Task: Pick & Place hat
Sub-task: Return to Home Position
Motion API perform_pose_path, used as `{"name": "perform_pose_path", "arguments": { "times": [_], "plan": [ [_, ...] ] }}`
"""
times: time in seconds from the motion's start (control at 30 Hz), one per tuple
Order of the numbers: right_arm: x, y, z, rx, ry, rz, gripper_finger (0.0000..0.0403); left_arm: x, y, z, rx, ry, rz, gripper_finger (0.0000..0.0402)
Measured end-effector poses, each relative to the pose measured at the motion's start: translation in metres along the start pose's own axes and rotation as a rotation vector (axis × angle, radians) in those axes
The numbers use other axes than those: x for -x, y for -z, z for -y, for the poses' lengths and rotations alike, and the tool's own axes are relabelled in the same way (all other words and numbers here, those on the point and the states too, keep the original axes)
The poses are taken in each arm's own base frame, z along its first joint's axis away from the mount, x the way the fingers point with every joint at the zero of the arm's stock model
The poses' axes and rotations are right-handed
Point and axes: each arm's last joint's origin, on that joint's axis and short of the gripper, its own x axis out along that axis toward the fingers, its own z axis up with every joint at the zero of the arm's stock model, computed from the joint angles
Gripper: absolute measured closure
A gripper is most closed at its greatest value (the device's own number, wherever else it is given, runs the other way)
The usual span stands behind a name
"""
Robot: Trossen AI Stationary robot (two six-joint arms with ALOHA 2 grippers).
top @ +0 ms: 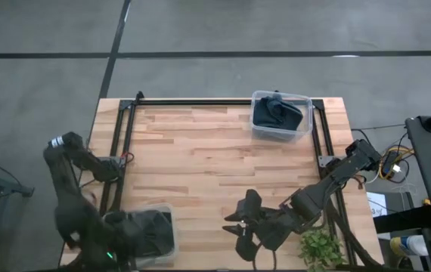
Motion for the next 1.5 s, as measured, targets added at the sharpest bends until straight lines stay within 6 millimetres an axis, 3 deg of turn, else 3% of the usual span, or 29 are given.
{"name": "perform_pose_path", "arguments": {
  "times": [0.13,0.3,0.53,0.7,0.87,1.13,1.4,1.5],
  "plan": [
    [0.024,-0.02,0.002,0.083,-0.04,0.046,0.0284,0.06,-0.02,-0.013,-0.047,0.134,0.292,0.0239],
    [0.062,-0.038,0.014,0.347,-0.041,0.068,0.0284,0.117,-0.039,-0.048,-0.122,0.219,0.49,0.0239],
    [0.132,-0.069,0.038,0.348,-0.106,0.167,0.0284,0.164,-0.062,-0.101,-0.268,0.13,0.721,0.0239],
    [0.172,-0.079,0.059,0.424,-0.159,0.207,0.0284,0.184,-0.07,-0.128,-0.382,0.026,0.831,0.0239],
    [0.197,-0.078,0.081,0.437,-0.158,0.21,0.0284,0.193,-0.073,-0.143,-0.49,-0.102,0.885,0.0239],
    [0.197,-0.057,0.107,0.428,-0.157,0.21,0.0284,0.194,-0.062,-0.171,-0.535,-0.163,0.9,0.0239],
    [0.184,-0.026,0.13,0.384,-0.223,0.29,0.0284,0.15,-0.046,-0.211,-0.454,-0.085,0.933,0.0239],
    [0.176,-0.012,0.139,0.367,-0.257,0.316,0.0284,0.123,-0.042,-0.223,-0.44,-0.047,0.927,0.0239]
  ]
}}
